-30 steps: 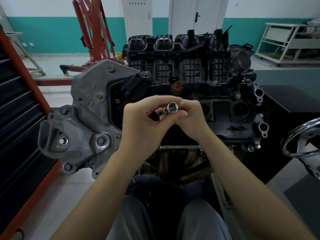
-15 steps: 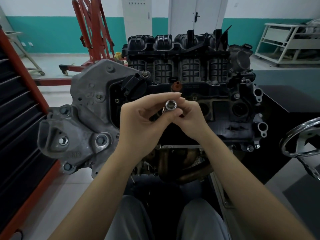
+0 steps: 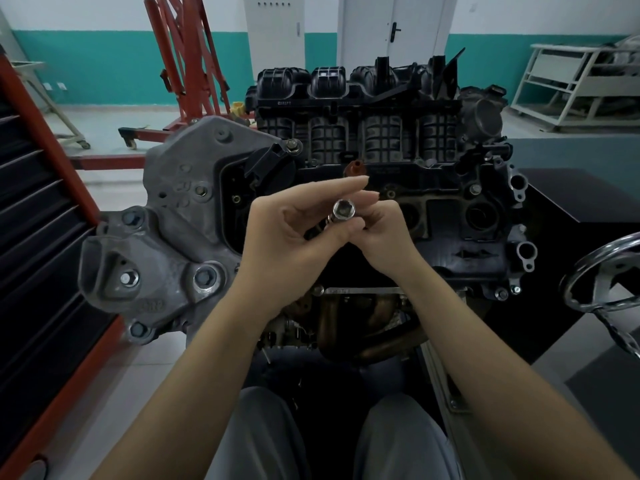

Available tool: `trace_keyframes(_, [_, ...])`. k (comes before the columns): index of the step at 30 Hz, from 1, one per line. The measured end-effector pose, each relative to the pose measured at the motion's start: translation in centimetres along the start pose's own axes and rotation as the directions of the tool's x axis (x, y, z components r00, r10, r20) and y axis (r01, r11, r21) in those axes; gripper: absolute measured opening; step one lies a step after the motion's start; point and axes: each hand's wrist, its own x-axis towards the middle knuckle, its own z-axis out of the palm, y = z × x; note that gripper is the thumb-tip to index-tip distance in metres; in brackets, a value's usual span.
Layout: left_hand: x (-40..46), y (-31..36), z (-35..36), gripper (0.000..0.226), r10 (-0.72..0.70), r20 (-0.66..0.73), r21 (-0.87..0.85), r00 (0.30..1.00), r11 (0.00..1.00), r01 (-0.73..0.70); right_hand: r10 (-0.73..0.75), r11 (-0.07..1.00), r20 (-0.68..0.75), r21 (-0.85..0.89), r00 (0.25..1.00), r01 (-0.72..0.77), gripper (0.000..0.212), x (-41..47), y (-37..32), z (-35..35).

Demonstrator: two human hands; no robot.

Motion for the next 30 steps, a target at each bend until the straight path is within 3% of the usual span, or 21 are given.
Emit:
trace_keyframes(2, [0.1, 0.0, 0.1, 0.038, 0.005, 0.018, 0.053, 1.000, 0.999, -0.006, 0.019, 1.000, -0.062, 0.014, 0.998, -0.018, 0.018, 0.0, 0.3, 0.1])
trace_keyframes(7, [0.0, 0.2, 0.5, 0.032, 0.101, -0.134, 0.271, 0.986, 0.961, -0.062, 0.009, 1.000, -0.088, 0.009, 0.996, -0.008, 0.027, 0.0, 0.9, -0.2])
trace_keyframes(11, [0.0, 0.2, 0.4, 0.038, 0.050, -0.056, 0.119, 0.997, 0.992, -0.043, 0.004, 1.000, 0.007, 0.009, 1.000, -0.004, 0.020, 0.0, 0.1, -0.1])
trace_keyframes(14, [0.1, 0.1, 0.0, 0.041, 0.014, 0.021, 0.017, 1.000, 1.000, -0.014, 0.006, 1.000, -0.041, 0.012, 0.999, -0.005, 0.022, 0.0, 0.3, 0.1])
trace_keyframes(16, [0.1, -0.1, 0.1, 0.036, 0.016, 0.029, 0.092, 0.999, 0.996, -0.018, 0.010, 1.000, -0.093, 0.019, 0.996, -0.008, 0.027, 0.0, 0.7, 0.0])
trace_keyframes(19, [0.0, 0.0, 0.4, 0.031, 0.062, -0.108, 0.251, 0.992, 0.967, -0.033, 0.029, 1.000, -0.092, 0.007, 0.995, -0.029, 0.027, 0.1, 0.6, 0.0])
trace_keyframes(23, [0.1, 0.0, 0.5, 0.034, 0.053, -0.129, 0.156, 0.990, 0.987, -0.032, -0.019, 1.000, 0.005, 0.025, 1.000, 0.019, 0.020, 0.0, 0.1, -0.2])
trace_keyframes(26, [0.2, 0.1, 0.1, 0.039, 0.016, -0.022, 0.020, 1.000, 1.000, -0.015, -0.010, 0.998, 0.026, 0.060, 1.000, 0.008, 0.037, 0.1, -0.5, -0.1])
trace_keyframes(28, [0.2, 0.1, 0.1, 0.037, 0.013, 0.005, 0.060, 1.000, 0.998, -0.013, -0.005, 0.998, -0.038, 0.066, 0.999, 0.008, 0.036, 0.1, -0.1, 0.0])
trace_keyframes(30, [0.1, 0.1, 0.4, 0.032, 0.033, -0.068, 0.170, 0.997, 0.985, -0.021, 0.004, 0.998, -0.092, 0.057, 0.996, 0.001, 0.025, 0.1, 0.4, 0.1])
